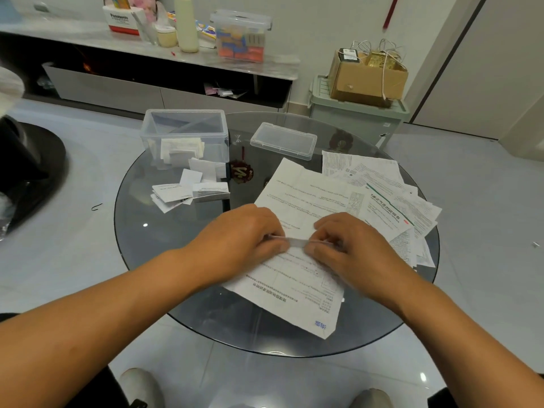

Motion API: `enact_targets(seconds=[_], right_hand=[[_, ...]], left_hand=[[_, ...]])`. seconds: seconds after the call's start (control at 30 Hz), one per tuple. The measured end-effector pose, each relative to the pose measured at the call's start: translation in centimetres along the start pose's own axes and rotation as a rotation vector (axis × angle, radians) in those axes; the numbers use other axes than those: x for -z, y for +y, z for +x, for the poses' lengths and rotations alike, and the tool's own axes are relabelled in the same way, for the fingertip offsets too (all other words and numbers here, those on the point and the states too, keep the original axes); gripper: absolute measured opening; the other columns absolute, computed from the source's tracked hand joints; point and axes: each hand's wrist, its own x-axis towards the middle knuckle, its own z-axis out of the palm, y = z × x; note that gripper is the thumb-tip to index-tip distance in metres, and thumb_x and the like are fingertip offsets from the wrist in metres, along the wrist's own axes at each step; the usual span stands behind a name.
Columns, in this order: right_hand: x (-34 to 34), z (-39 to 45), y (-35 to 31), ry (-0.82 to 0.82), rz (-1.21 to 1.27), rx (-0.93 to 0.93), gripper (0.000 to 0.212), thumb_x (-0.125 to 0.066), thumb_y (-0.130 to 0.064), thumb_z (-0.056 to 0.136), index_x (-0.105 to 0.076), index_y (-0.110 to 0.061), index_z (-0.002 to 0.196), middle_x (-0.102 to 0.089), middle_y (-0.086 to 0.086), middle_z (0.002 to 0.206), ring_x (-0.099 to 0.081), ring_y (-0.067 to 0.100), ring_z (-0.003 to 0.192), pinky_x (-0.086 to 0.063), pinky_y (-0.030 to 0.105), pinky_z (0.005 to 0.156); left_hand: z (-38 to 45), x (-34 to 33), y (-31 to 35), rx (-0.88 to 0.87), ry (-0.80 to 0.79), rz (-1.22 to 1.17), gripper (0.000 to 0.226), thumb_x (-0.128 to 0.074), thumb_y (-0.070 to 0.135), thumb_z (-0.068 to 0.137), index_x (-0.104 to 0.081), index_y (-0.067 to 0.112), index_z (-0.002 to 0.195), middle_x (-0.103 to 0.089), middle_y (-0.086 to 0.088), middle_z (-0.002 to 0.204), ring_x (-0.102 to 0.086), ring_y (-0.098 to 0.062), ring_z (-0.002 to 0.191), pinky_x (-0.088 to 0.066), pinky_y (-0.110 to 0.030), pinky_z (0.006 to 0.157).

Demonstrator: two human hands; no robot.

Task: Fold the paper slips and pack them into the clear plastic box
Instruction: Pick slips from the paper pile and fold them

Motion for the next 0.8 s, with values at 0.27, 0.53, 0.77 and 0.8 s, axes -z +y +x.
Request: enact_targets(seconds=[0.27, 0.53, 0.77, 0.8], right_hand=[[-1.9, 1.4, -0.4, 0.086, 0.042, -0.235, 0.039, -0.076, -0.065, 0.076, -0.058, -0.033, 0.091, -0.060, -0.013, 0.104, -0.063, 0.011, 0.086, -0.059, 0.046, 0.075], [0.2, 2.0, -0.7, -0.066, 0.123, -0.396, 0.032, -0.084, -0.044, 0.079, -0.065, -0.024, 0.093, -0.070, -0.009, 0.088, -0.067, 0.015, 0.086, -0.058, 0.044, 0.081], [-0.8, 1.5, -1.3, 0.143, 0.272, -0.220, 0.015, -0.077, -0.025, 0.087, -0.064, -0.024, 0.082, -0.067, -0.010, 0.080, -0.061, 0.011, 0.075, -0.051, 0.032, 0.066], [-1.0, 1.4, -1.3, 0.181, 0.236, -0.173, 0.014, -0.076, -0.024, 0.088, -0.063, -0.026, 0.082, -0.065, -0.012, 0.080, -0.060, 0.010, 0.075, -0.049, 0.031, 0.066]], left_hand=[[0.3, -0.8, -0.2, 0.249, 0.000, -0.249, 0.040, -0.071, 0.036, 0.092, -0.052, 0.045, 0.126, -0.053, 0.023, 0.102, -0.052, 0.003, 0.083, -0.043, -0.021, 0.073], [1.0, 0.0, -0.4, 0.262, -0.156, -0.136, 0.043, -0.063, 0.045, 0.095, -0.055, 0.042, 0.138, -0.043, 0.018, 0.131, -0.046, -0.006, 0.095, -0.042, -0.028, 0.088], [1.2, -0.1, 0.0, 0.272, -0.088, -0.209, 0.020, -0.066, 0.048, 0.092, -0.062, 0.040, 0.110, -0.049, 0.019, 0.117, -0.050, -0.003, 0.084, -0.041, -0.026, 0.074], [1.2, -0.1, 0.0, 0.282, -0.063, -0.240, 0.012, -0.065, 0.048, 0.093, -0.063, 0.039, 0.101, -0.052, 0.020, 0.110, -0.052, -0.003, 0.081, -0.041, -0.026, 0.071]])
